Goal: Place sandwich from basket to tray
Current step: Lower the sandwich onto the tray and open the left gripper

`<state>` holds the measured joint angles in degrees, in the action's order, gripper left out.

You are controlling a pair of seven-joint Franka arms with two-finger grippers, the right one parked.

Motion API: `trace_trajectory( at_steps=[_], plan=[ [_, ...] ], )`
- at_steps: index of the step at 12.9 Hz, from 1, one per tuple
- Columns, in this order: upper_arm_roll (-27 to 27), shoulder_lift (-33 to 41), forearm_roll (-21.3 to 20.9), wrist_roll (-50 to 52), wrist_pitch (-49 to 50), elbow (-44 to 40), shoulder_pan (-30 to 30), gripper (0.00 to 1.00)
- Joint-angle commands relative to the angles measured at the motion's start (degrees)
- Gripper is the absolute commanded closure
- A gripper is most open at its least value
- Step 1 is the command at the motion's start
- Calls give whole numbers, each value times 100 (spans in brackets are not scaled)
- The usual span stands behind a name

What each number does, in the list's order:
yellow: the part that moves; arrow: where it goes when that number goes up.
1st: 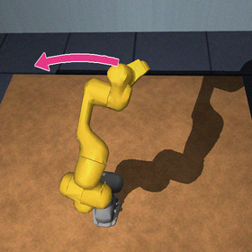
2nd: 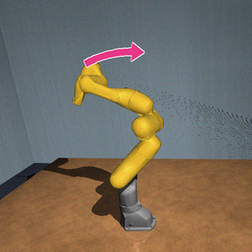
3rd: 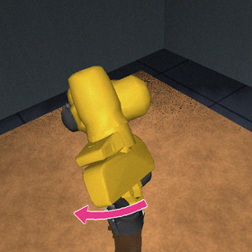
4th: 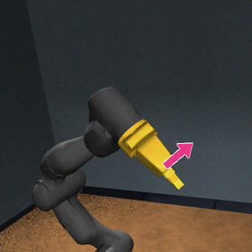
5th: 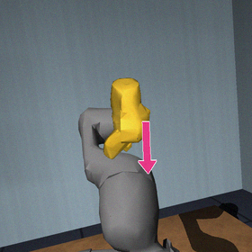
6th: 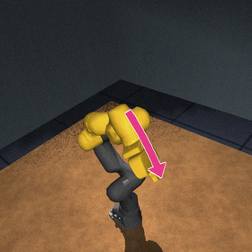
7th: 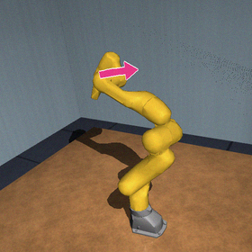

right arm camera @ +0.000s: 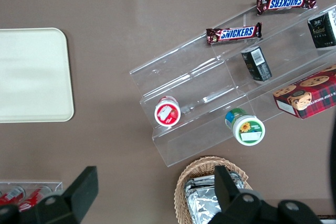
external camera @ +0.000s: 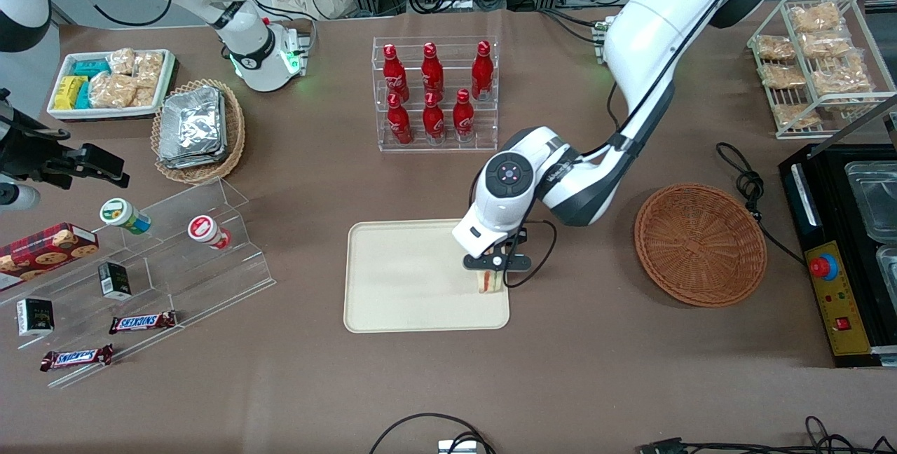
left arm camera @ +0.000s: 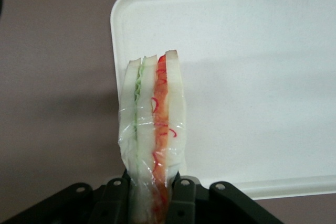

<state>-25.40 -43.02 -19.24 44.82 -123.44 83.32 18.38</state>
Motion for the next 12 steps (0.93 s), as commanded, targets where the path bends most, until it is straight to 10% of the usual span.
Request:
trace_trajectory(
  at_steps=[1,9,12],
  plan=[
    [35,-259,-238,168,-4,-272,139,74],
    [35,-532,-484,220,-172,-360,227,63],
    [35,-558,-502,238,-172,-369,236,24]
  ],
)
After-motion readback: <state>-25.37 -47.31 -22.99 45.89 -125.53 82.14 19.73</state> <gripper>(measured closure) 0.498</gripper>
